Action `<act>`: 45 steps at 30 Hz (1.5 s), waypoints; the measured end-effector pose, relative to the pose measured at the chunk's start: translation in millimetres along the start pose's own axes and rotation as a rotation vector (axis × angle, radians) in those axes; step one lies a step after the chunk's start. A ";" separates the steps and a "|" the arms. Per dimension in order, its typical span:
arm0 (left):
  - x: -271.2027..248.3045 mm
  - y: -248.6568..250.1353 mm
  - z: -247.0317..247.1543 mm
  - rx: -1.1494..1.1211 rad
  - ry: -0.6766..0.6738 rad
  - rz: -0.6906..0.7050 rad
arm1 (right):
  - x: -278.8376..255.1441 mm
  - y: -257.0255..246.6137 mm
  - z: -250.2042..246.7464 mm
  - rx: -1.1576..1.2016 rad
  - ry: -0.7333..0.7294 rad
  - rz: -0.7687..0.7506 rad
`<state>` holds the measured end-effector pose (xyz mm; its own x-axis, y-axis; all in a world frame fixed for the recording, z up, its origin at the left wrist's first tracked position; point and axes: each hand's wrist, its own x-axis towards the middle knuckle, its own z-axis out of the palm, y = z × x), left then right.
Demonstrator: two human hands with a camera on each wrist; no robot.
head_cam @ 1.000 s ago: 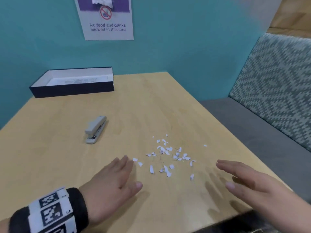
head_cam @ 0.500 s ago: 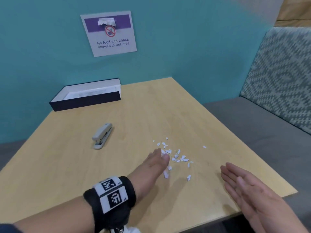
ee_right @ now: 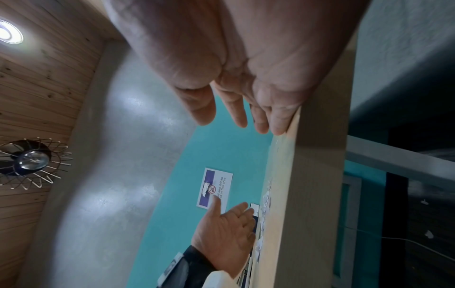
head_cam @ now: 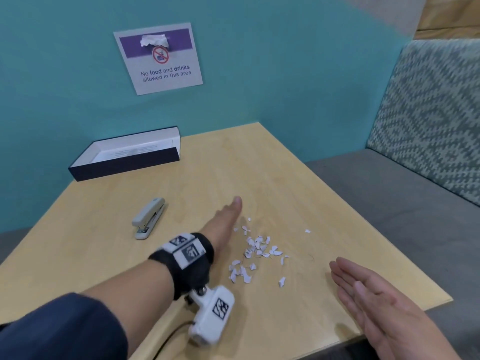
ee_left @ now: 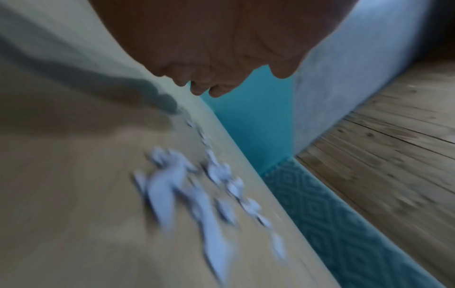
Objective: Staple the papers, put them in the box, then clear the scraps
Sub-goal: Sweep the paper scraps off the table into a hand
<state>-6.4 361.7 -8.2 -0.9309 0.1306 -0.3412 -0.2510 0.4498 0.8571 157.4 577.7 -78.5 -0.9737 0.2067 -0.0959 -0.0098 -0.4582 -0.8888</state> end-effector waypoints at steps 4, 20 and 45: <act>16.3 -1.1 1.0 0.105 -0.070 -0.010 | 0.6 -2.2 1.3 -0.014 -0.009 0.008; -23.9 31.9 33.2 0.671 -0.560 -0.079 | 0.0 -0.2 -0.6 -0.048 -0.030 0.038; -39.8 23.2 81.8 1.435 -0.649 0.573 | 11.2 -1.4 -4.6 0.167 0.039 0.091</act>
<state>46.5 439.2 -6.3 -0.4616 0.7062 -0.5369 0.8293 0.5584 0.0214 147.5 584.6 -80.4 -0.9627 0.1900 -0.1925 0.0367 -0.6133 -0.7890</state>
